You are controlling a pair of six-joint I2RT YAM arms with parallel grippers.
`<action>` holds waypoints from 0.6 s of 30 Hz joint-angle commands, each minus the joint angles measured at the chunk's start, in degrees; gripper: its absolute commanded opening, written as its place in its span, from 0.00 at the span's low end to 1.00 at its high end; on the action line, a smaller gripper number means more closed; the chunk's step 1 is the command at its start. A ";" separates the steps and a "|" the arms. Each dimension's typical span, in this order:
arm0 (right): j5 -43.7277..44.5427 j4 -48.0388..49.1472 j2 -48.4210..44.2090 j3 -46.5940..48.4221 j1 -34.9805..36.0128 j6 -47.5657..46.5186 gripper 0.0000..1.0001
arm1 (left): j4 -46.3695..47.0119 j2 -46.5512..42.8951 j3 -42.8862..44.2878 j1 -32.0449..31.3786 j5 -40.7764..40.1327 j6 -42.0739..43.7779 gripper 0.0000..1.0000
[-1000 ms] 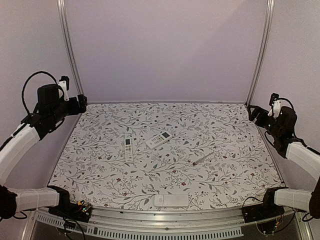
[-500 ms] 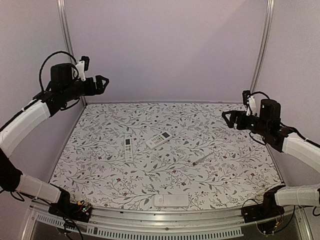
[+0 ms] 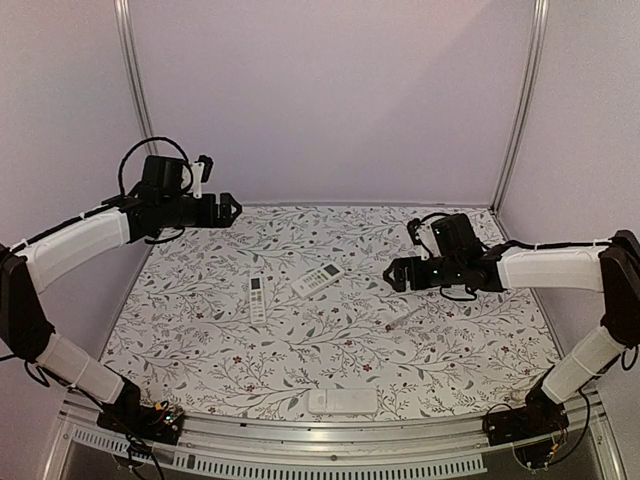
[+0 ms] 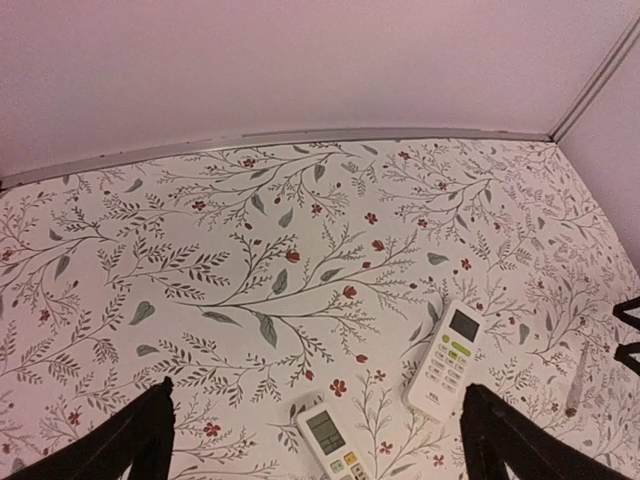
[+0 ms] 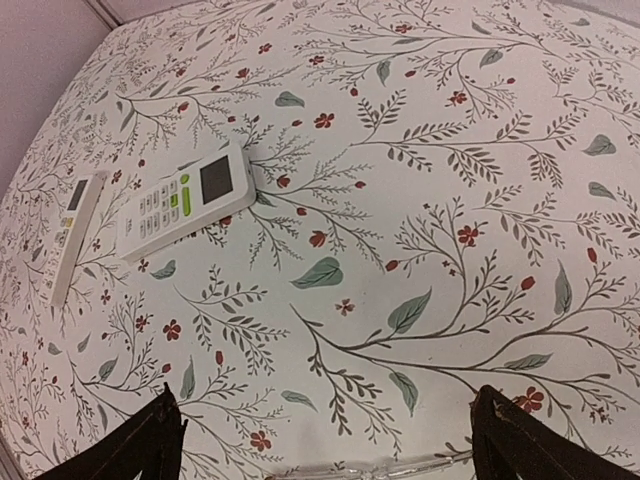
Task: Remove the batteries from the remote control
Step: Pick up the remote control from the center of the board.
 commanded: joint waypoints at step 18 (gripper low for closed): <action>13.03 -1.80 6.14 7.27 13.94 7.08 0.99 | -10.85 23.76 6.30 -7.04 -8.63 -5.61 0.95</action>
